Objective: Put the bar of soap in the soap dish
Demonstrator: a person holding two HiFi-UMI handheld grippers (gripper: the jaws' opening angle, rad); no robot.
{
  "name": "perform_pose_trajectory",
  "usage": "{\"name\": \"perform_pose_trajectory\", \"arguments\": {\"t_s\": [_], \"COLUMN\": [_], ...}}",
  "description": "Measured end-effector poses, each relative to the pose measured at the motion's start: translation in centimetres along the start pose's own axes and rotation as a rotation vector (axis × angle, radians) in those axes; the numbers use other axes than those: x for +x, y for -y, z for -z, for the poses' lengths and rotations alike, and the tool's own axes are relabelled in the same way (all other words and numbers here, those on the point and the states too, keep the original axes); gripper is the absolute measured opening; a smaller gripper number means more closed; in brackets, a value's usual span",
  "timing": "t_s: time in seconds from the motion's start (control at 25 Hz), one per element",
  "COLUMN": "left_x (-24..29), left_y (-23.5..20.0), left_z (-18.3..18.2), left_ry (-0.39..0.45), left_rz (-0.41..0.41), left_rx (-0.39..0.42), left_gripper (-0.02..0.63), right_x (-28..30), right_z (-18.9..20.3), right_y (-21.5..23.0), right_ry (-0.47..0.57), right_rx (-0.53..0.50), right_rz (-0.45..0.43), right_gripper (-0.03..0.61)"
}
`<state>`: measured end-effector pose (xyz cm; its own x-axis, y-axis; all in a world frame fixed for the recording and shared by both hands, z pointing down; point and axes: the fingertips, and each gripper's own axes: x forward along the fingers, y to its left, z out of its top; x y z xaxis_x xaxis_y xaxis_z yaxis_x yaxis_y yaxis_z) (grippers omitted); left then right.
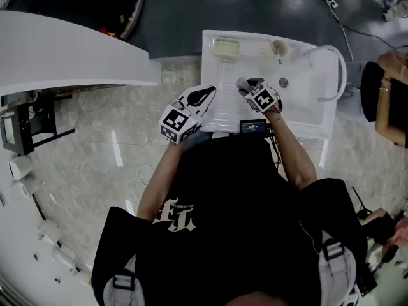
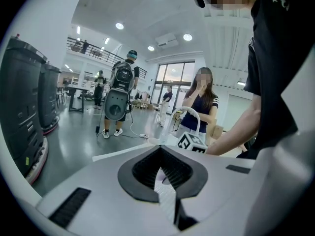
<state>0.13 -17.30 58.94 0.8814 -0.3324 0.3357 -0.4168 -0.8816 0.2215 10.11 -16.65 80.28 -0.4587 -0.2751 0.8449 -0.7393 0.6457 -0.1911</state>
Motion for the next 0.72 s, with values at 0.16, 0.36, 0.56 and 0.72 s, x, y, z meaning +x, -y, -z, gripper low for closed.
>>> {"name": "perform_pose_trajectory", "arguments": {"t_s": [0.16,0.36,0.56,0.72], "left_x": [0.5,1.0,1.4,2.2], "left_y": [0.0,0.0,0.7,1.1], "left_z": [-0.8,-2.6,-5.2,-5.8], "left_ry": [0.012,0.045,0.081,0.081], "left_rz": [0.012,0.037,0.071,0.097], "left_rx": [0.015,0.038,0.064,0.066], "left_gripper": [0.009,0.009,0.009,0.008], "right_x": [-7.0,-16.4,-24.7,-27.3], "right_z": [-2.6,-5.5,-7.6,-7.4], "right_y": [0.7,0.4,-0.3,0.0], "right_ry": [0.212,0.506,0.736,0.787], "right_rx": [0.101,0.189,0.225,0.230], "right_rz": [0.077,0.164,0.245,0.302], "right_gripper": [0.199,0.199,0.199,0.199]}}
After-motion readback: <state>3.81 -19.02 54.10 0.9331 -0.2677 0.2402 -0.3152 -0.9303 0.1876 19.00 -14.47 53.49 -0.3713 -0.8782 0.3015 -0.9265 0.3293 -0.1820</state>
